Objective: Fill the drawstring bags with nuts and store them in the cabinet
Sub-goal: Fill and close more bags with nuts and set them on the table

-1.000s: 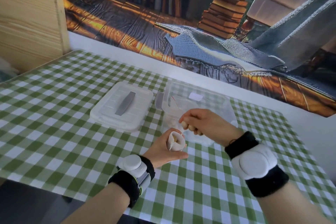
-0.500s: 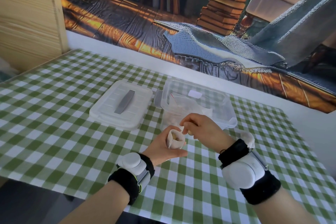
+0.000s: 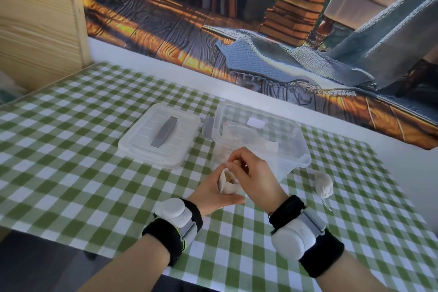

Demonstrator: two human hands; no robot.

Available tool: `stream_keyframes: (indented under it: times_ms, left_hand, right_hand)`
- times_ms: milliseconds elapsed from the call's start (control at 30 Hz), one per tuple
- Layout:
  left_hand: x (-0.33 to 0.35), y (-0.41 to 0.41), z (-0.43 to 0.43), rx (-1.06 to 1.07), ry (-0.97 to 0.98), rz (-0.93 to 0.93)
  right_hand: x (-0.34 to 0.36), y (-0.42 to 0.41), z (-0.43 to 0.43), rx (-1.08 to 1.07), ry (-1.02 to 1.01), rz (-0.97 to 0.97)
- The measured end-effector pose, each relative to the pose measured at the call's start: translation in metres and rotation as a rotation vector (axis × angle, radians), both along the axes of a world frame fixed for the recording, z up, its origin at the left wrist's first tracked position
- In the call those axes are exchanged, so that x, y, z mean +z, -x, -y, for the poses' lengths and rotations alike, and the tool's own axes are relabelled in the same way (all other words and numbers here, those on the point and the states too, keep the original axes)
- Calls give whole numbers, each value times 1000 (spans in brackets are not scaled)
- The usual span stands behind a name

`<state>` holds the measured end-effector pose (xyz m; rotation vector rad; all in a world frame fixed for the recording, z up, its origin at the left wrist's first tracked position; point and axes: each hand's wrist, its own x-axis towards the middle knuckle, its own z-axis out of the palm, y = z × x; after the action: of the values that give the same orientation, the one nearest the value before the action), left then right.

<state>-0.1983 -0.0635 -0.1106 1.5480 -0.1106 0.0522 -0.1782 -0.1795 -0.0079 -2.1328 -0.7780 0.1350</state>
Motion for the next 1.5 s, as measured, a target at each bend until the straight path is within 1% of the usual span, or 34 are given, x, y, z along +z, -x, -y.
stream_keyframes:
  times_ms: [133, 233, 300, 367, 433, 500, 600, 700, 800, 900, 967, 1033, 1133, 1233, 1400, 1500]
  left_hand:
    - [2, 2, 0, 4, -13, -2]
    - [5, 4, 0, 9, -21, 2]
    - [5, 4, 0, -4, 4, -12]
    - [5, 4, 0, -12, 28, -14]
    - [5, 4, 0, -9, 36, -15]
    - [5, 4, 1, -2, 41, -9]
    - [6, 4, 1, 14, 26, -10]
    - [6, 4, 1, 10, 11, 11]
    - [7, 4, 0, 3, -3, 28]
    - [4, 4, 0, 17, 18, 19]
    - [3, 4, 0, 22, 25, 18]
    - [3, 4, 0, 21, 23, 14]
    - [3, 5, -1, 18, 28, 11]
    - [5, 6, -1, 23, 31, 12]
    - [6, 6, 0, 36, 33, 11]
    - [6, 5, 0, 25, 37, 8]
  right_hand:
    - [-3, -2, 3, -3, -4, 76]
    - [7, -6, 7, -40, -129, 124]
    - [17, -11, 8, -73, -231, 115]
    - [26, -16, 8, -76, -281, 75]
    - [29, -19, 8, -51, -228, 25]
    - [25, -19, 8, -7, -109, 32]
    - [14, -16, 8, 63, -2, 48]
    - [6, -15, 11, 125, 52, 122]
    - [2, -14, 13, 157, 70, 125]
    - [11, -17, 15, 102, -9, 167]
    - [22, -26, 15, 17, -100, 194]
    - [33, -37, 12, -67, -128, 192]
    - [37, -55, 2, -121, -68, 140]
    - [32, -69, -10, -109, 5, 118]
    - [25, -79, -23, -106, 108, 133]
    - [25, -80, -23, -103, 114, 80]
